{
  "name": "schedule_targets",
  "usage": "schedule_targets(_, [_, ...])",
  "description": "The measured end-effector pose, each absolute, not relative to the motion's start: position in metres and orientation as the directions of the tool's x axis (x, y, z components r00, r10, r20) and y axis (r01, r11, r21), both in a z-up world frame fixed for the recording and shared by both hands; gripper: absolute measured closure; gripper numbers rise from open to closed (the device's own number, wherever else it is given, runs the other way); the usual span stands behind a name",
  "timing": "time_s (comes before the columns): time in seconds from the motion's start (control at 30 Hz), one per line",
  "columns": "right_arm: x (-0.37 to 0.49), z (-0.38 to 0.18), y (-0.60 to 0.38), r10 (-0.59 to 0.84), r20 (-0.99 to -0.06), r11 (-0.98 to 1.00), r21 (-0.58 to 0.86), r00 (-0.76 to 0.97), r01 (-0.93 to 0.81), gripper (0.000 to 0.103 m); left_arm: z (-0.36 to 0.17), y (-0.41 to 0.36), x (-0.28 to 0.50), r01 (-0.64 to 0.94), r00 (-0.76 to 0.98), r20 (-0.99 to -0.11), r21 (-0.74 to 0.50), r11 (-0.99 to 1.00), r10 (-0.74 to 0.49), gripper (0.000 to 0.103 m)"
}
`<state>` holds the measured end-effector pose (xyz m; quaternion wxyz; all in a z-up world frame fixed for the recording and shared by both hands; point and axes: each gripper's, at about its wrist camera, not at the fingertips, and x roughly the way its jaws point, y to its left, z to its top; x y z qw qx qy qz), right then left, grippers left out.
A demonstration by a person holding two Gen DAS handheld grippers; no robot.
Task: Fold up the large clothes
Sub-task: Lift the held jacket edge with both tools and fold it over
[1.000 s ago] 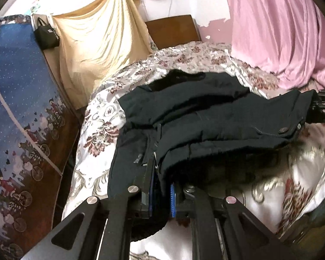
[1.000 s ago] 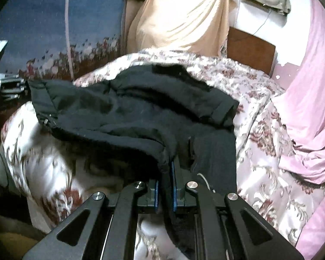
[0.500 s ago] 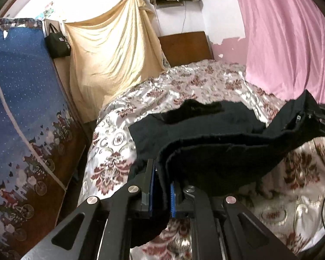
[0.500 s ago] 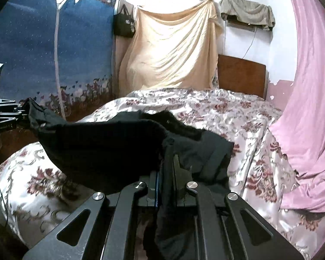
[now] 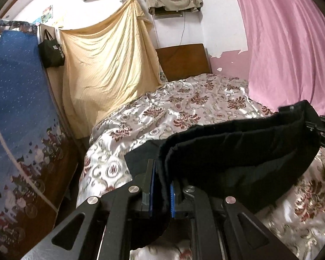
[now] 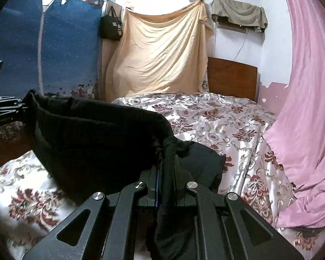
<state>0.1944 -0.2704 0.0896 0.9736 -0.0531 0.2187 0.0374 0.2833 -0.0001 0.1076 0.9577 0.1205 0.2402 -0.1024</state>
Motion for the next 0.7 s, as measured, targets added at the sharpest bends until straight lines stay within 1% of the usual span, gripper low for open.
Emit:
schedule_targets(0.1, [0.224, 0.094, -0.274, 0.023, -0.433, 0.991, -0.11, 0.901, -0.078, 0.096, 0.109, 0.0, 0.316, 0.254, 0.863, -0.485, 0.176, 0.951, -0.141, 0.094])
schedule_targets(0.13, [0.236, 0.095, -0.275, 0.02, -0.438, 0.992, -0.107, 0.899, -0.074, 0.096, 0.11, -0.001, 0.327, 0.255, 0.862, -0.486, 0.177, 0.951, -0.141, 0.097])
schedule_targets(0.2, [0.258, 0.098, -0.278, 0.015, -0.445, 0.993, -0.101, 0.895, -0.067, 0.096, 0.11, -0.003, 0.351, 0.253, 0.859, -0.495, 0.182, 0.95, -0.134, 0.097])
schedule_targets(0.3, [0.299, 0.098, -0.28, -0.018, -0.457, 0.99, -0.133, 0.889, -0.048, 0.096, 0.105, -0.007, 0.391, 0.255, 0.845, -0.52, 0.184, 0.949, -0.126, 0.097])
schedule_targets(0.47, [0.36, 0.092, -0.287, -0.038, -0.487, 0.99, -0.134, 0.873, -0.032, 0.096, 0.094, -0.011, 0.451, 0.246, 0.819, -0.56, 0.149, 0.958, -0.123, 0.097])
schedule_targets(0.6, [0.411, 0.091, -0.289, -0.064, -0.504, 0.984, -0.173, 0.862, -0.029, 0.096, 0.087, -0.016, 0.492, 0.221, 0.821, -0.562, 0.156, 0.963, -0.098, 0.097])
schedule_targets(0.7, [0.445, 0.091, -0.291, -0.074, -0.517, 0.984, -0.177, 0.853, -0.022, 0.096, 0.082, -0.019, 0.522, 0.2, 0.819, -0.567, 0.137, 0.97, -0.089, 0.097])
